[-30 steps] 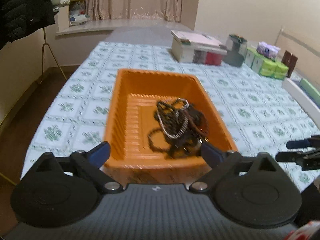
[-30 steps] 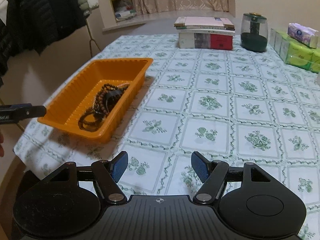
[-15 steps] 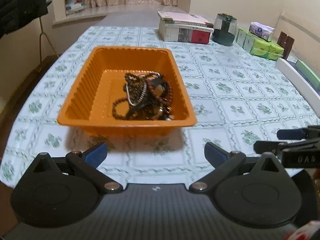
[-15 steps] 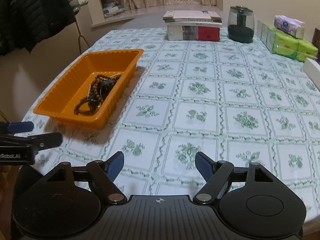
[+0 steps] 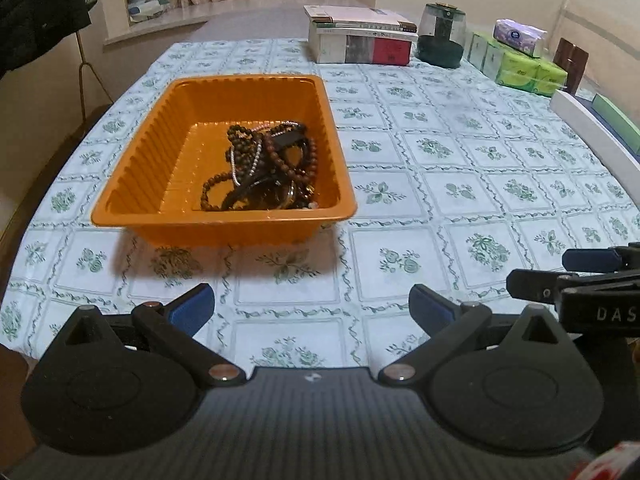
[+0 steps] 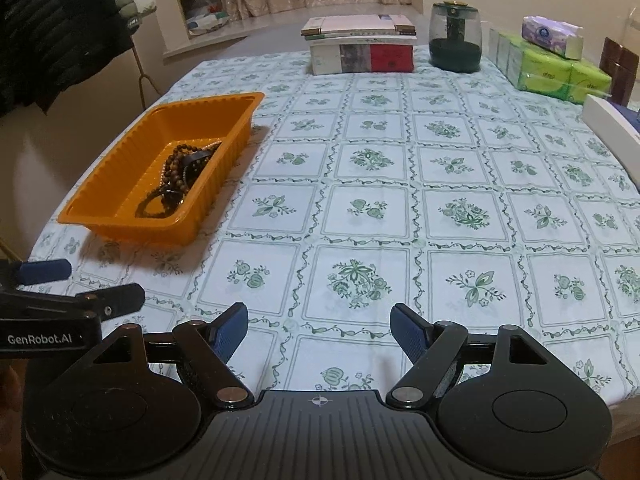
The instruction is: Organize jewelry
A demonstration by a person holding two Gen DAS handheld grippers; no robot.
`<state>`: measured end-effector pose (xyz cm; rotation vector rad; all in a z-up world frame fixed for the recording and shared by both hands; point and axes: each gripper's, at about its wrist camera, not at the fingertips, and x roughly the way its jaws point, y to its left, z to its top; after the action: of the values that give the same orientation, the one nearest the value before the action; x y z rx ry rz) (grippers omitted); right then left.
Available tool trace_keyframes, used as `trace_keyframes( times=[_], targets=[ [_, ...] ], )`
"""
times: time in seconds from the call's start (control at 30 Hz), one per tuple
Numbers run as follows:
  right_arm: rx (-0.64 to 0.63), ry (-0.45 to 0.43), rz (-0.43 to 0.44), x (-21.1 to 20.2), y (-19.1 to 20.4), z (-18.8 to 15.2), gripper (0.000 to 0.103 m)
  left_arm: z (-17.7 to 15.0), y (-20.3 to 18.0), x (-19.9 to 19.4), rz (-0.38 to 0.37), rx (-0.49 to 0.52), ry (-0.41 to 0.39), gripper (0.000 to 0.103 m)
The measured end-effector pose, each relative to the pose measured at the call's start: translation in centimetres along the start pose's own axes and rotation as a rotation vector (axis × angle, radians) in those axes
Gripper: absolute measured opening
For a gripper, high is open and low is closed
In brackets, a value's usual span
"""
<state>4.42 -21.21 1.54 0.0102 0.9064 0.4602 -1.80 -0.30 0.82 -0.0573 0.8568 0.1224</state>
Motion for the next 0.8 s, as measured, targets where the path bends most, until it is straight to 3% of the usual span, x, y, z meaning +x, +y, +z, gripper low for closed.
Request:
trace_keyframes(
  times=[0.8],
  targets=[
    [0.000,0.010,-0.005,0.45,0.00,-0.11,0.078,-0.27,-0.08,0.62,0.001,0.006,0.011,0.103]
  ],
)
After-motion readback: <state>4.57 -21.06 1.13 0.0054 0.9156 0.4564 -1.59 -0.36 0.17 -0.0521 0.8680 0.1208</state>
